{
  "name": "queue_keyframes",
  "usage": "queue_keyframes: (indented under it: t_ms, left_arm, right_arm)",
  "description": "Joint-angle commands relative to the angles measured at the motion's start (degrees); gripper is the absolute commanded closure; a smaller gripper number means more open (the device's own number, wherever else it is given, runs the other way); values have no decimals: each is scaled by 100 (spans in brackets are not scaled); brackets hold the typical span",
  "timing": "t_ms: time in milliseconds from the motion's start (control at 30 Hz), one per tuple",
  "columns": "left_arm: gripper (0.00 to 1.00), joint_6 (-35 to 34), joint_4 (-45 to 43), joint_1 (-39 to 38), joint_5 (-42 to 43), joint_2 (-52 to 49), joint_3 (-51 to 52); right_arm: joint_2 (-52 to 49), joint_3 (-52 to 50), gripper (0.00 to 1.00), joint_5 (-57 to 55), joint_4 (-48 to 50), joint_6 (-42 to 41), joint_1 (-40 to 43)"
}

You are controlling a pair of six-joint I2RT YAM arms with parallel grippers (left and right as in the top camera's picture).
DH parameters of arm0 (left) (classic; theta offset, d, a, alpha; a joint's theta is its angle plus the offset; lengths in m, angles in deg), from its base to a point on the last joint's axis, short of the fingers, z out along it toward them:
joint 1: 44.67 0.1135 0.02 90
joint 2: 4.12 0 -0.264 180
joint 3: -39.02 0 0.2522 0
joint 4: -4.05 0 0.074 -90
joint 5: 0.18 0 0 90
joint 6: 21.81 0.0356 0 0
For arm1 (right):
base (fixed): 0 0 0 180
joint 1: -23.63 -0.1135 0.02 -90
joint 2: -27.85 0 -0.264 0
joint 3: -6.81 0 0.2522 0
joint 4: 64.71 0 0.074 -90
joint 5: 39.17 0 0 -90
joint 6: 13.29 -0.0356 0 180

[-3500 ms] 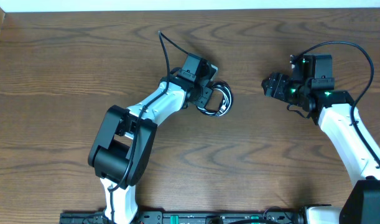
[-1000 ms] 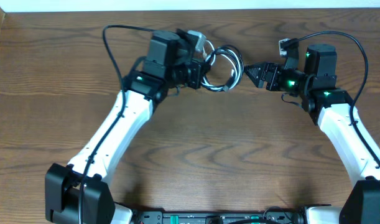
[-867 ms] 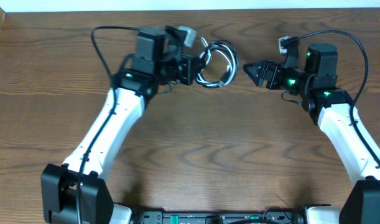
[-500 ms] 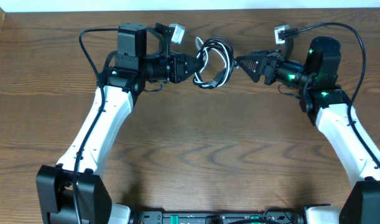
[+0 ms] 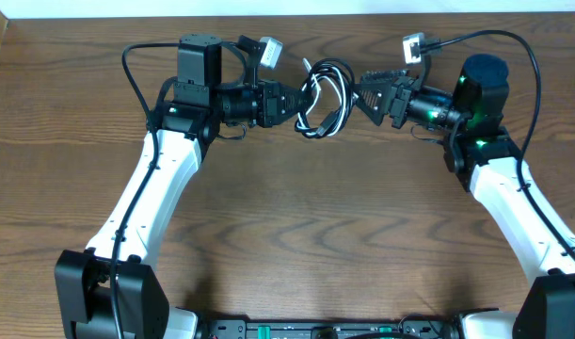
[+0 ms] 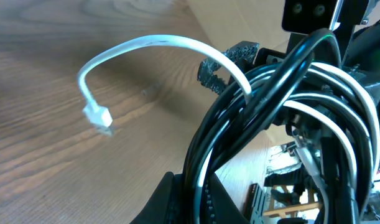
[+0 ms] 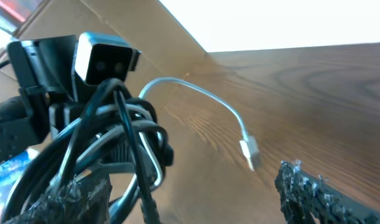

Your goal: Untangle cables

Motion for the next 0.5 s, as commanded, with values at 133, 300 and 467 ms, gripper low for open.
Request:
queue_keyframes:
  t_ms: [133,300,467]
  left_arm:
    - [93,-131,-52,-157,149,146,-35]
    - [92,-129,-52,-404,-195,146,-35]
    - [93,-131,-55,-378,-299,146,-35]
  right_arm:
    - [-31,103,25,-267,125,-219,-503]
    - [-31,101,50,-678,101,-304,-621]
    - [-31,101,72,-1423,-739,-297,-415]
